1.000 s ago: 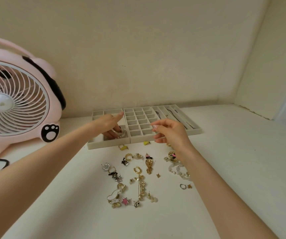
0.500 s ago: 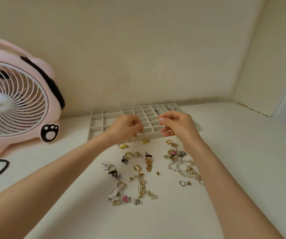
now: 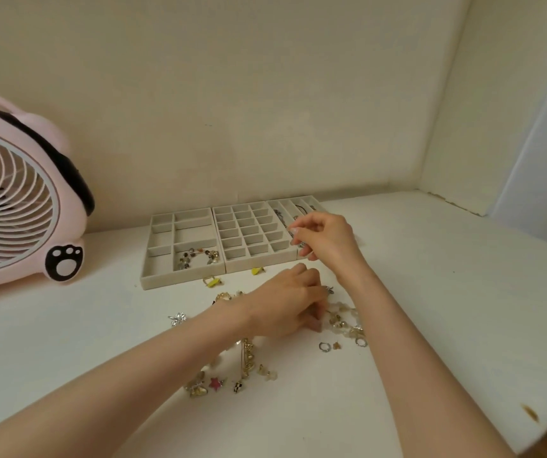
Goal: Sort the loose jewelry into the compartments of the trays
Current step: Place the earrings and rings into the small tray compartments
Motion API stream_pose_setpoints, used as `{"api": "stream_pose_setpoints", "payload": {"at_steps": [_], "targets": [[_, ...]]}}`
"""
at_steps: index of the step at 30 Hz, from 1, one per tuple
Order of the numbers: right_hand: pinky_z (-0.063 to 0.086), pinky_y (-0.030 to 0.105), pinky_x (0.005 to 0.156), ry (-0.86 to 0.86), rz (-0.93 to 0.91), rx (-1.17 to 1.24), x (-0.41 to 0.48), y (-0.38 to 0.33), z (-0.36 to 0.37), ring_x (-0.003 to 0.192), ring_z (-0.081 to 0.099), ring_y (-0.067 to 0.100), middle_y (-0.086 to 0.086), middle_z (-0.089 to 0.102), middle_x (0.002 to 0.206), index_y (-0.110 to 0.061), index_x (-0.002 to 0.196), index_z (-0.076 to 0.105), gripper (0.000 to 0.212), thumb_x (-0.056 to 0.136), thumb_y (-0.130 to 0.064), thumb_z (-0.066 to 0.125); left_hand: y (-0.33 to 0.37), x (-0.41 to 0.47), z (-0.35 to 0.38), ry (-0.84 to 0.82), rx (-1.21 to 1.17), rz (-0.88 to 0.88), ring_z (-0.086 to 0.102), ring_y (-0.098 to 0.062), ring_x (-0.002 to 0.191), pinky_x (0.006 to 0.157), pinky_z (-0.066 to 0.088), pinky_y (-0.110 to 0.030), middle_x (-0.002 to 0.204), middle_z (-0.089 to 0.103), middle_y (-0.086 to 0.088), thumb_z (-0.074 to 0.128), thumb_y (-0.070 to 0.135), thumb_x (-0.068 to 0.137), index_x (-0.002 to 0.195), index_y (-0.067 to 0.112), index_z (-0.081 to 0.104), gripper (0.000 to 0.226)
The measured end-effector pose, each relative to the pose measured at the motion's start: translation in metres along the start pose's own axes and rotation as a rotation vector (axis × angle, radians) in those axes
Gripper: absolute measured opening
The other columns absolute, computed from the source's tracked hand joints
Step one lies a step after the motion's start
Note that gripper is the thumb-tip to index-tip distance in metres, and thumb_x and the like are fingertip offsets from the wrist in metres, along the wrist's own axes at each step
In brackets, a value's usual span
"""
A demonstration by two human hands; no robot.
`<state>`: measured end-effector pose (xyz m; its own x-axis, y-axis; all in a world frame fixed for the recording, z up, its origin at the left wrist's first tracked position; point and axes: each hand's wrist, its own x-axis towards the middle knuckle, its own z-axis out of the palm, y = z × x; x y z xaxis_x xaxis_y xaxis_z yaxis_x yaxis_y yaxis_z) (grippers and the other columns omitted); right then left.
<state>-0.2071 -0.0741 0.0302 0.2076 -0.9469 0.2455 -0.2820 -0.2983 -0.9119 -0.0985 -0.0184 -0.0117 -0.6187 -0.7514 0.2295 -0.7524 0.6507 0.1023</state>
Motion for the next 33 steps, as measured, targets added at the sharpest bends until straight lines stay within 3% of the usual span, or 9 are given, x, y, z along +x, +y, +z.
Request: {"api": "stream_pose_setpoints", "payload": {"at_steps": [4,7,11,15,18,21,28,31,33], "targets": [[0.043,0.015,0.048,0.004,0.0,0.001,0.001,0.001,0.0,0.05,0.057,0.01,0.005,0.069,0.075,-0.012,0.091,0.07,0.009,0.088,-0.01,0.062,-0.003,-0.004,-0.001,-0.004,-0.009,0.026,0.039,-0.022,0.094,0.085,0.036,-0.033,0.103,0.048,-0.009,0.057,0.022,0.09,0.094,0.006,0.059,0.016],[0.043,0.015,0.047,0.011,-0.006,0.021,0.003,0.0,-0.002,0.051,0.057,0.009,0.002,0.068,0.072,-0.014,0.088,0.07,0.008,0.087,-0.01,0.063,-0.003,-0.006,-0.015,0.063,-0.309,-0.071,0.046,-0.018,0.1,0.087,0.038,-0.031,0.103,0.053,-0.009,0.055,0.014,0.091,0.093,0.005,0.056,0.009],[0.045,0.017,0.05,-0.02,0.011,0.066,0.003,0.0,-0.007,0.053,0.058,0.008,-0.001,0.065,0.068,-0.014,0.088,0.069,0.006,0.088,-0.016,0.063,-0.002,-0.005,-0.033,0.21,-0.72,-0.25,0.058,-0.014,0.085,0.079,0.049,-0.027,0.092,0.061,-0.011,0.046,0.014,0.096,0.096,-0.001,0.05,0.015],[0.048,0.021,0.054,-0.186,0.058,0.146,0.0,-0.001,-0.009,0.056,0.062,0.01,0.001,0.065,0.067,-0.011,0.091,0.069,0.031,0.095,-0.037,0.052,-0.01,-0.003,-0.042,0.425,-1.007,-0.37,0.061,-0.006,0.068,0.065,0.048,-0.015,0.077,0.063,-0.001,0.044,0.014,0.096,0.095,0.003,0.048,0.012],[0.05,0.024,0.059,-0.31,0.021,0.252,-0.001,-0.001,-0.004,0.062,0.063,0.014,0.003,0.065,0.07,-0.002,0.098,0.064,0.047,0.094,-0.046,0.048,-0.02,-0.005,-0.047,0.519,-1.068,-0.434,0.059,-0.006,0.06,0.062,0.047,-0.015,0.07,0.062,0.002,0.046,0.021,0.095,0.092,0.006,0.051,0.016],[0.046,0.024,0.058,-0.371,0.007,0.323,-0.001,-0.002,-0.001,0.06,0.056,0.014,0.003,0.064,0.077,-0.002,0.102,0.06,0.053,0.081,-0.051,0.059,-0.028,-0.007,-0.05,0.557,-1.107,-0.463,0.054,-0.006,0.056,0.065,0.046,-0.021,0.066,0.06,0.002,0.046,0.021,0.096,0.09,0.007,0.055,0.018],[0.044,0.024,0.062,-0.435,0.033,0.381,0.0,0.003,0.007,0.064,0.05,0.011,0.01,0.06,0.087,-0.001,0.1,0.065,0.029,0.082,-0.024,0.07,-0.037,-0.012,-0.049,0.527,-1.192,-0.473,0.044,-0.009,0.055,0.062,0.039,-0.023,0.057,0.052,0.006,0.05,0.025,0.093,0.086,0.01,0.056,0.018],[0.045,0.026,0.069,-0.415,0.061,0.496,0.001,0.003,0.006,0.069,0.054,0.012,0.003,0.06,0.075,-0.012,0.082,0.066,0.005,0.083,-0.016,0.068,-0.04,-0.016,-0.048,0.508,-1.27,-0.474,0.041,-0.011,0.059,0.066,0.036,-0.025,0.058,0.047,0.007,0.052,0.034,0.089,0.097,0.009,0.057,0.027],[0.045,0.026,0.07,-0.391,0.072,0.568,0.002,0.003,0.006,0.071,0.055,0.013,0.001,0.063,0.074,-0.013,0.082,0.063,0.004,0.084,-0.013,0.066,-0.042,-0.019,-0.047,0.499,-1.319,-0.46,0.04,-0.011,0.062,0.071,0.036,-0.027,0.059,0.046,0.008,0.054,0.041,0.085,0.107,0.007,0.057,0.041]]}}
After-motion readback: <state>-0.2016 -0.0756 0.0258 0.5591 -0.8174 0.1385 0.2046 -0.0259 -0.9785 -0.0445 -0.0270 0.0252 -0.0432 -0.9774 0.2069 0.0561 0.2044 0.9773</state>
